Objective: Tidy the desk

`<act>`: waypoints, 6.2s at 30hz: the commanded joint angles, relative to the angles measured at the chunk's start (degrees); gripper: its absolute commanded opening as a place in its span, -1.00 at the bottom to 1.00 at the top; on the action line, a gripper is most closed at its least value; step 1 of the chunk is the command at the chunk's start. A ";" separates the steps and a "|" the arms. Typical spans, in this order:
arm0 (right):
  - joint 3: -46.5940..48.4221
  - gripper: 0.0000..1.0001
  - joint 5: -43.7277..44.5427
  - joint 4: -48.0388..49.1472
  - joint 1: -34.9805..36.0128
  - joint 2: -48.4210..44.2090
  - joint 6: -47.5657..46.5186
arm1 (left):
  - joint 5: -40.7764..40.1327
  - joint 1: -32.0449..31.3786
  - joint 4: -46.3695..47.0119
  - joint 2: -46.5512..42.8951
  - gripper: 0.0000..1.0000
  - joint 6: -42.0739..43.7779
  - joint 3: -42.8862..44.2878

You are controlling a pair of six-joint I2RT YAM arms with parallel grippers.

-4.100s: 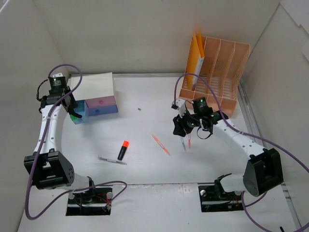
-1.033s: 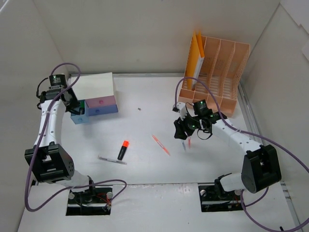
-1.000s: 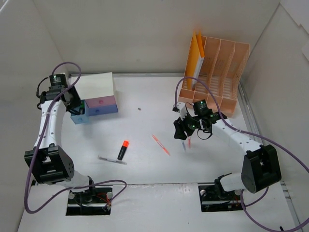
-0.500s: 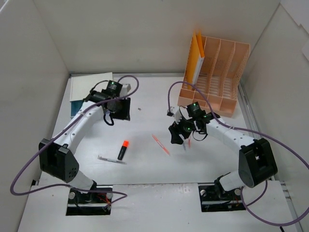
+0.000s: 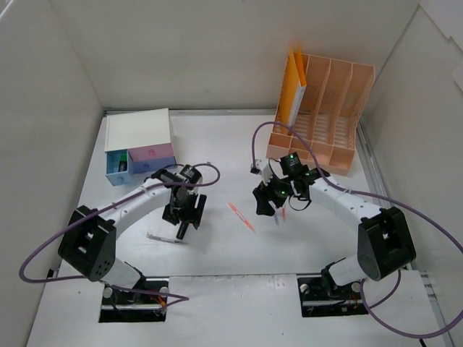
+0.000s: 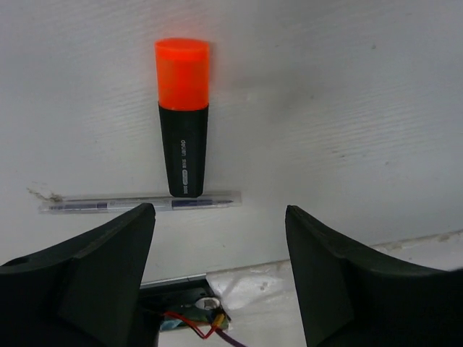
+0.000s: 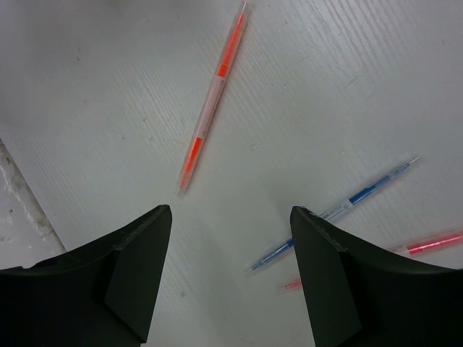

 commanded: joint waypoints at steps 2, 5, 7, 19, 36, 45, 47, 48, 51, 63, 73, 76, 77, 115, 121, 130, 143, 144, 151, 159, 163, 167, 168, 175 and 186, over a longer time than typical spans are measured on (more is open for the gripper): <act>-0.61 0.28 -0.50 2.33 -1.06 -1.31 0.79 | -5.15 -1.00 11.77 -6.27 0.32 -7.81 -9.37; -1.32 0.28 -0.67 2.24 -1.76 -1.83 0.61 | -11.46 -3.09 17.83 -8.90 0.27 -11.51 -15.44; -1.58 0.28 -0.85 2.32 -1.85 -1.66 0.61 | -13.58 -3.11 19.51 -9.26 0.25 -12.58 -16.07; -1.58 0.28 -0.67 2.24 -2.64 -2.01 1.05 | -15.88 -5.22 28.83 -6.35 0.00 -13.80 -19.66; -0.88 0.28 -1.11 2.32 -2.56 -0.96 1.23 | -19.74 -11.28 28.58 -7.41 -1.00 -17.33 -22.84; -0.18 0.27 -1.55 2.50 -2.82 -0.61 1.14 | -14.25 4.69 9.34 -16.20 -1.00 -10.49 1.39; 0.08 0.27 -2.08 2.68 -2.73 -0.61 1.14 | -10.19 10.31 4.00 -15.42 -1.00 -8.46 9.22; 0.09 0.27 -2.08 2.85 -2.90 -0.61 1.23 | -7.82 15.04 2.22 -14.72 -1.00 -6.45 14.21; 0.26 0.27 -2.61 3.38 -2.73 -0.61 1.23 | -3.94 23.13 -5.51 -10.16 -1.00 -3.98 23.01; -1.76 0.27 -4.63 6.72 -3.17 -0.78 2.28 | 0.89 38.54 -12.31 -4.96 -1.00 -1.69 28.23; -2.46 0.27 -5.60 7.07 -4.66 -1.22 1.93 | 3.71 44.53 -13.27 3.39 -1.00 2.01 34.47; -2.38 0.27 -5.77 7.42 -5.01 -0.87 2.02 | 5.73 45.76 -13.70 6.55 -1.00 2.80 36.31; -2.38 0.27 -5.86 7.42 -4.84 -0.87 2.11 | 5.82 45.76 -14.23 8.21 -1.00 3.06 37.45; -2.73 0.26 -6.03 8.13 -5.98 1.42 2.63 | 8.81 48.84 -9.42 4.29 -0.02 5.08 40.29; -2.81 0.27 -5.77 8.13 -6.24 1.86 2.46 | 10.83 48.31 -4.13 -8.90 -1.00 4.47 23.95; -2.55 0.26 -5.59 8.21 -6.42 2.73 2.28 | 3.90 48.31 -3.00 -13.48 -1.00 6.68 5.65; -3.25 0.26 -4.72 8.13 -7.56 1.15 2.37 | -1.56 48.92 14.41 3.11 -1.00 -4.67 12.75; -3.25 0.27 -4.72 8.13 -7.82 1.07 2.37 | -1.47 48.92 15.64 3.74 -1.00 -4.93 13.20; -3.25 0.26 -4.54 8.13 -8.88 1.33 2.28 | 0.46 48.92 19.60 6.90 -1.00 -5.11 15.75; -3.17 0.27 -4.36 8.04 -8.88 1.68 2.28 | 1.34 48.92 21.45 9.63 -1.00 -5.90 18.39; -3.25 0.26 -4.36 8.04 -8.88 1.77 2.28 | 1.34 48.92 21.89 10.25 -0.97 -6.08 19.35; -3.25 0.27 -4.37 8.04 -8.88 1.77 2.28 | 1.69 49.45 22.50 10.78 -0.94 -6.16 19.88; -3.17 0.26 -4.37 8.13 -8.79 1.68 2.28 | 1.69 49.45 22.59 10.95 -0.94 -6.16 19.97; -3.25 0.26 -4.28 7.95 -8.88 1.77 2.11 | 3.01 49.45 23.82 11.83 -0.85 -6.43 20.85; -1.41 0.28 -3.93 6.99 -8.79 1.59 -0.35 | 10.81 49.98 23.47 6.49 -0.70 -4.24 13.32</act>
